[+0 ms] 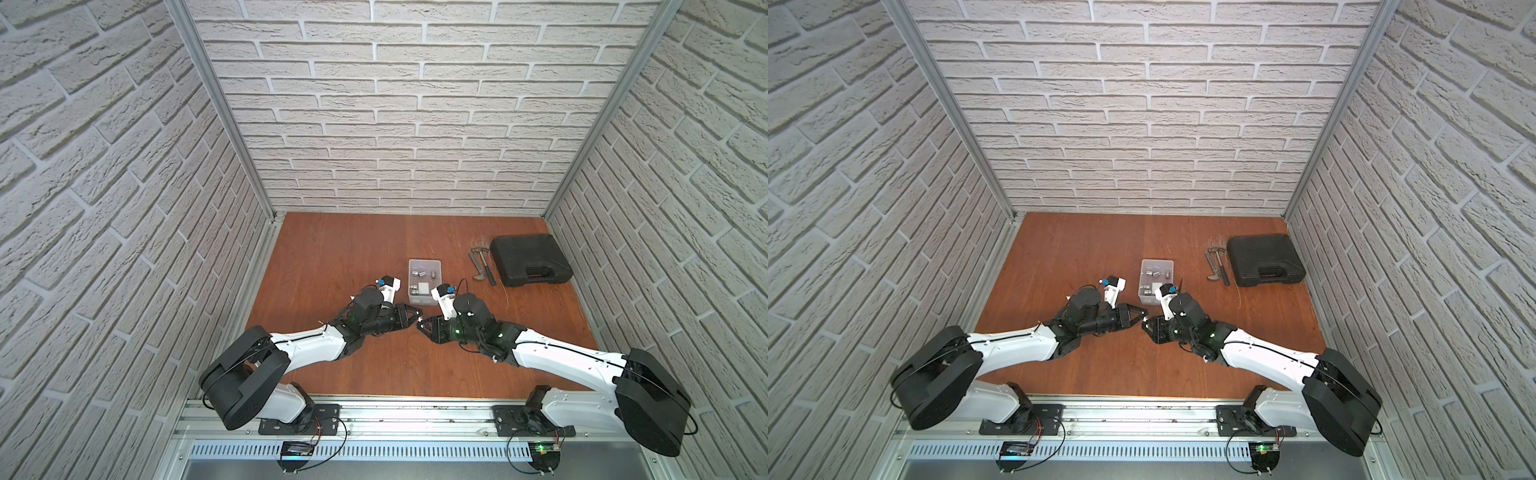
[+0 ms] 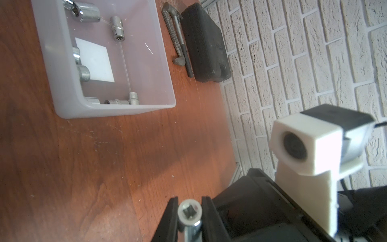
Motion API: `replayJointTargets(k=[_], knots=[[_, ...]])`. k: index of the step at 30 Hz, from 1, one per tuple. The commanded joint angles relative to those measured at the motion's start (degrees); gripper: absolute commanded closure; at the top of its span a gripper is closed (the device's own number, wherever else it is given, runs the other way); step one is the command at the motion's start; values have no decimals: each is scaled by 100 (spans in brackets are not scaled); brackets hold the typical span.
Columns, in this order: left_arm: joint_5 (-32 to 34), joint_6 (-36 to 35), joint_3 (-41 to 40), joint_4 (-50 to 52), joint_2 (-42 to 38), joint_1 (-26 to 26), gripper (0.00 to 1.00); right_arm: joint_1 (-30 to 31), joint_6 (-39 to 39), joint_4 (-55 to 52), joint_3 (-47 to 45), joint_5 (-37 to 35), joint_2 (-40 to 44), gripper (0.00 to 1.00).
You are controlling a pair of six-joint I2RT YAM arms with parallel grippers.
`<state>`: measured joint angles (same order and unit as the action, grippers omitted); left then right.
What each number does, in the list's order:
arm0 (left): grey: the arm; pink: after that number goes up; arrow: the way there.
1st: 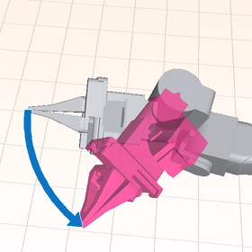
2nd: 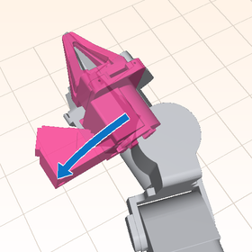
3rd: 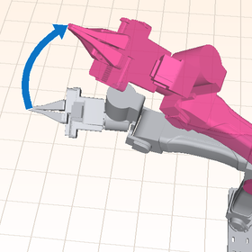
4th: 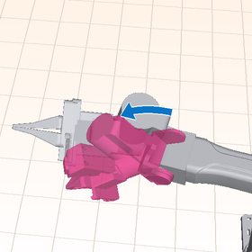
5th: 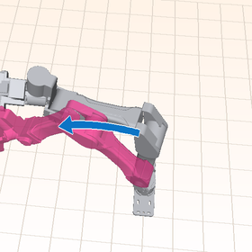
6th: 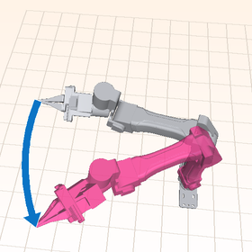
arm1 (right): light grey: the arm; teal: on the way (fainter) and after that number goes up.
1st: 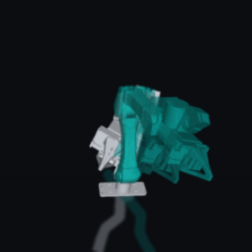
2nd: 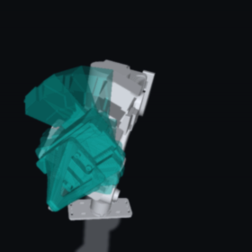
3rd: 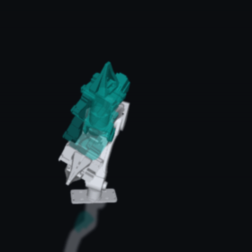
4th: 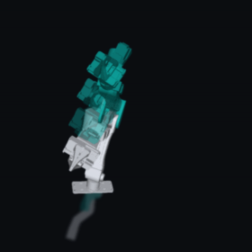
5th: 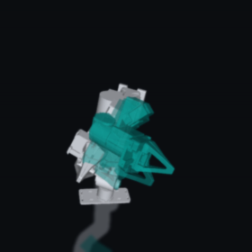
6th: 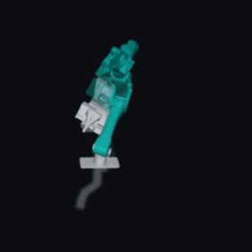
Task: Put the socket on the desktop into the storage box
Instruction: Pick up the socket head at the center of the board, then place the socket head in the storage box.
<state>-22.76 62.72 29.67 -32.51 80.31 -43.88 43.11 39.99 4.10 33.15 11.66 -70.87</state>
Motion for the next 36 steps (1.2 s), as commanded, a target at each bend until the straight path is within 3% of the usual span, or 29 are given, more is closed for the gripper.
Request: replayJointTargets(k=[1,8,11,13,14,16,19,28,31,36], knots=[[-29,-14,100,-229,-16,28,100,-9,-85,121,97,-59,87,78],[7,22,109,-247,24,29,100,-8,-141,7,188,-67,169,97],[-7,34,92,-261,84,30,100,-3,-148,-30,188,-90,210,98],[-4,39,66,-273,95,63,67,-9,-153,-65,199,-118,266,98],[-1,18,50,-274,62,96,56,-5,-165,-112,215,-129,298,98],[65,-70,36,-133,-96,149,45,0,-205,-265,257,-173,358,98],[487,-523,193,709,-552,104,36,1,-287,-526,289,-305,499,98],[1727,-1976,635,2828,-1578,-107,35,-40,-105,-1361,802,-1116,573,98],[2184,-2243,746,3327,-1707,-144,42,-115,-41,-1928,1322,-1518,364,98],[2852,-2507,664,3639,-1920,-353,42,-503,-108,-2388,2105,-1456,-284,98]])
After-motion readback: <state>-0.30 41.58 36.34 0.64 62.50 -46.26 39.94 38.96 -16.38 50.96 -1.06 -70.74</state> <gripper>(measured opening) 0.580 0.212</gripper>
